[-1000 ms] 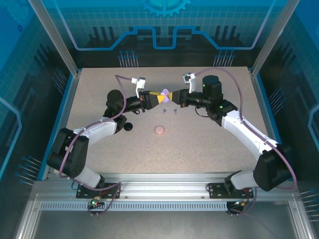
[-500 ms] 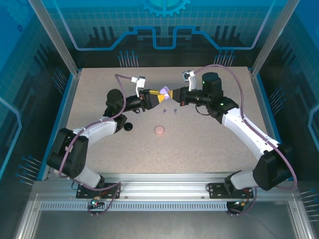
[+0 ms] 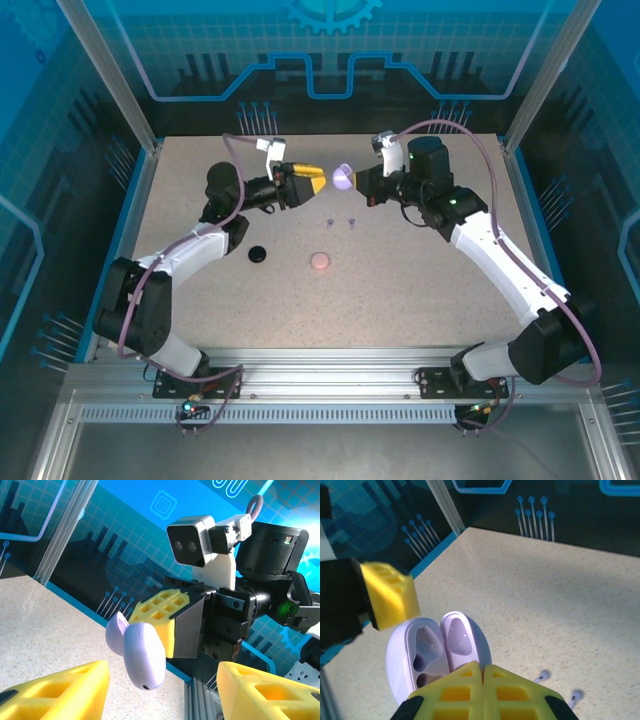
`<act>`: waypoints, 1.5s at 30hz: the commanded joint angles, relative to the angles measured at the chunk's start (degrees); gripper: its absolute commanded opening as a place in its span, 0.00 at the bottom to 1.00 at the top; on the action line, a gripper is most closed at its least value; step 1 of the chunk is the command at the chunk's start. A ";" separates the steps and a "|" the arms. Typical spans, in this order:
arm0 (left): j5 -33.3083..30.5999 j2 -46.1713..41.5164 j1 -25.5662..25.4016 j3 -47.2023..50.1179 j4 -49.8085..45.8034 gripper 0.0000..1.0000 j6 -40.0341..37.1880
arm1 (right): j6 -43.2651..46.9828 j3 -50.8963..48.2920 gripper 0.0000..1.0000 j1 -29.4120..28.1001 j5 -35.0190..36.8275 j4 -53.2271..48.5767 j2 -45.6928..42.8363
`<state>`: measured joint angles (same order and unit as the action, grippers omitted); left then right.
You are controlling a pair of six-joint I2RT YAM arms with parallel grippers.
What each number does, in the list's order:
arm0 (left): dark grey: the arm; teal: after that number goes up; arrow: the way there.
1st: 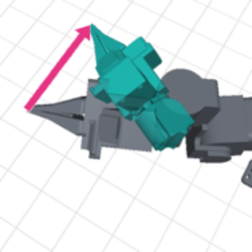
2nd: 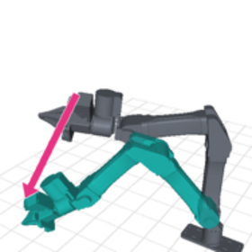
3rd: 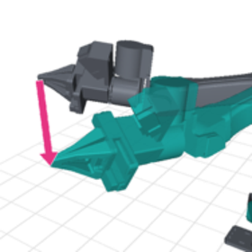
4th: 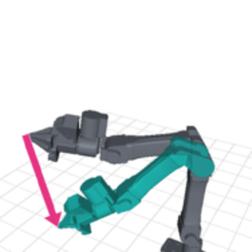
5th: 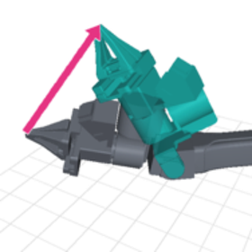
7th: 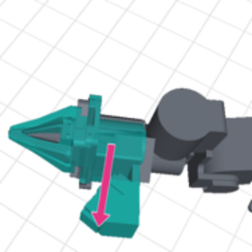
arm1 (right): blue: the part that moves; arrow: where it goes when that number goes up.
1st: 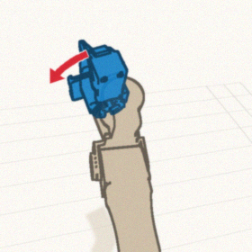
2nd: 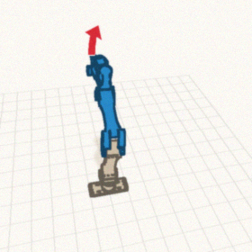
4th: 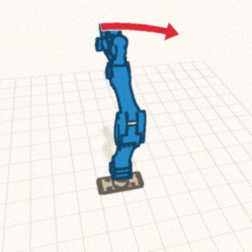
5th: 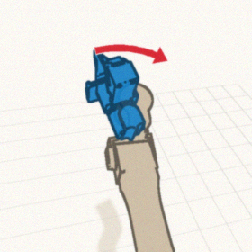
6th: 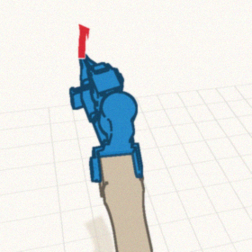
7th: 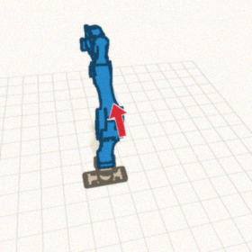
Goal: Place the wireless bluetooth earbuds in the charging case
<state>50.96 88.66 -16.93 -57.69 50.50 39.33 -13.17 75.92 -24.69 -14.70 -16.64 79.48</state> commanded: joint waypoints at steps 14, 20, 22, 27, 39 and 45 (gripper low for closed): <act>8.53 9.46 2.10 -27.68 -57.17 0.67 -39.32 | 15.13 11.26 0.00 5.10 -2.67 -4.27 10.12; 11.00 16.46 3.12 -37.48 -68.09 0.68 -45.05 | 15.81 15.05 0.00 5.41 -5.70 -3.66 14.86; 11.73 18.38 3.39 -39.71 -69.78 0.68 -46.05 | 15.83 16.32 0.00 5.35 -6.67 -3.68 16.40; 13.29 21.62 3.72 -43.84 -74.14 0.68 -48.61 | 15.54 18.09 0.00 5.22 -8.68 -3.22 19.06; 17.33 26.57 4.18 -51.73 -85.09 0.67 -54.32 | 15.77 21.27 0.00 4.12 -10.74 -3.83 22.41; 17.52 26.82 4.18 -51.89 -84.91 0.64 -54.25 | 16.02 22.43 0.00 3.07 -11.07 -4.54 22.70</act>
<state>66.22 114.39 -13.21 -107.57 -32.62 -13.58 1.83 96.36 -20.67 -24.23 -20.27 101.34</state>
